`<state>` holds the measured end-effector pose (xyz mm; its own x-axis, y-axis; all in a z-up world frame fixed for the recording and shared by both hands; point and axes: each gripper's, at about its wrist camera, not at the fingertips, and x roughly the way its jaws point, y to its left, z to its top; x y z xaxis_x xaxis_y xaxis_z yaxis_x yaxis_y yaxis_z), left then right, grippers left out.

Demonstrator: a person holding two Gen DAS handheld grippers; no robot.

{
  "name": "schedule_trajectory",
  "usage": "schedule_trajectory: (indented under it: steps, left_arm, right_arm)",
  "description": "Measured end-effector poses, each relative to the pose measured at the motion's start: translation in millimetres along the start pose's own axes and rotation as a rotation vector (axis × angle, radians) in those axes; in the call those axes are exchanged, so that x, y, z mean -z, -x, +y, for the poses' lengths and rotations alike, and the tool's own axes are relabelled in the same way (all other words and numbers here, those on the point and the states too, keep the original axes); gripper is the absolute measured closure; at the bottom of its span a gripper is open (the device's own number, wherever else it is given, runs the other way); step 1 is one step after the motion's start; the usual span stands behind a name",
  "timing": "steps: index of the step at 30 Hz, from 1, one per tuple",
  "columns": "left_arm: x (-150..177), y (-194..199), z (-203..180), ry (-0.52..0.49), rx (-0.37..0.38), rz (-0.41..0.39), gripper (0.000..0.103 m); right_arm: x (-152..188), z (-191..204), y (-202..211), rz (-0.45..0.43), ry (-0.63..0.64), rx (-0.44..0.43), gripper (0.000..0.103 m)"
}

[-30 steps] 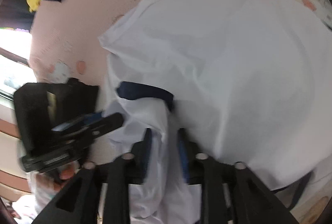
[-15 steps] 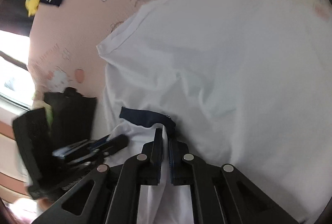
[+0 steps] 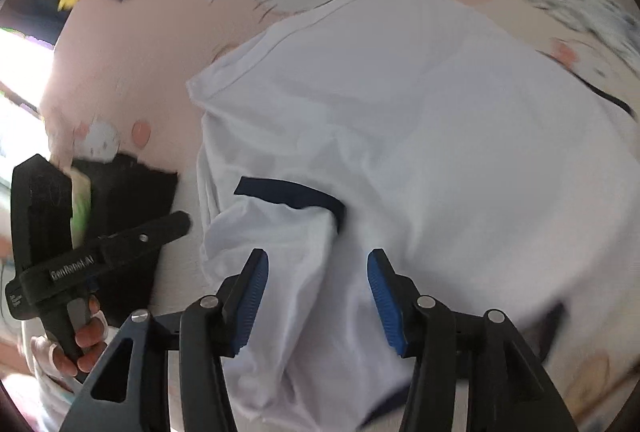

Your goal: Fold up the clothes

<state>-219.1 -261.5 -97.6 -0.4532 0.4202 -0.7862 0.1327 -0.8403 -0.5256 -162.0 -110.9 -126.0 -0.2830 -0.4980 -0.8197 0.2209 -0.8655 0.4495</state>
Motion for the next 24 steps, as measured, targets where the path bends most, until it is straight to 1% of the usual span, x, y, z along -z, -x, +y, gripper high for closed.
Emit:
schedule_trajectory:
  steps: [1, 2, 3, 4, 5, 9, 12, 18, 21, 24]
  left_arm:
    - [1, 2, 1, 0.005, -0.015, 0.006, 0.087]
    - [3, 2, -1, 0.009, -0.033, 0.017, 0.077]
    - [3, 2, 0, 0.02, -0.039, 0.03, 0.059]
    - [5, 4, 3, 0.043, -0.029, 0.031, 0.049]
    - [6, 6, 6, 0.065, -0.018, 0.032, 0.036]
    - [10, 5, 12, 0.121, 0.016, 0.037, 0.035]
    - [10, 0, 13, 0.135, -0.012, 0.037, 0.035]
    - [13, -6, 17, 0.185, 0.012, 0.045, 0.035]
    - [16, -13, 18, 0.221, 0.005, 0.07, 0.035]
    - [25, -21, 22, 0.266, 0.006, 0.098, 0.035]
  right_arm:
    - [4, -2, 7, -0.007, -0.02, 0.017, 0.05]
    - [8, -2, 11, -0.01, -0.029, 0.033, 0.05]
    - [11, -1, 16, -0.013, -0.035, 0.048, 0.05]
    - [16, 2, 16, -0.013, -0.02, 0.058, 0.05]
    - [20, 5, 17, -0.014, -0.004, 0.067, 0.05]
    - [38, 19, 19, -0.016, 0.058, 0.104, 0.05]
    - [51, 29, 21, -0.018, 0.105, 0.132, 0.05]
    - [78, 49, 24, -0.022, 0.196, 0.188, 0.05]
    - [85, 51, 28, -0.053, 0.182, 0.215, 0.05]
    - [93, 47, 33, -0.063, 0.11, 0.192, 0.05]
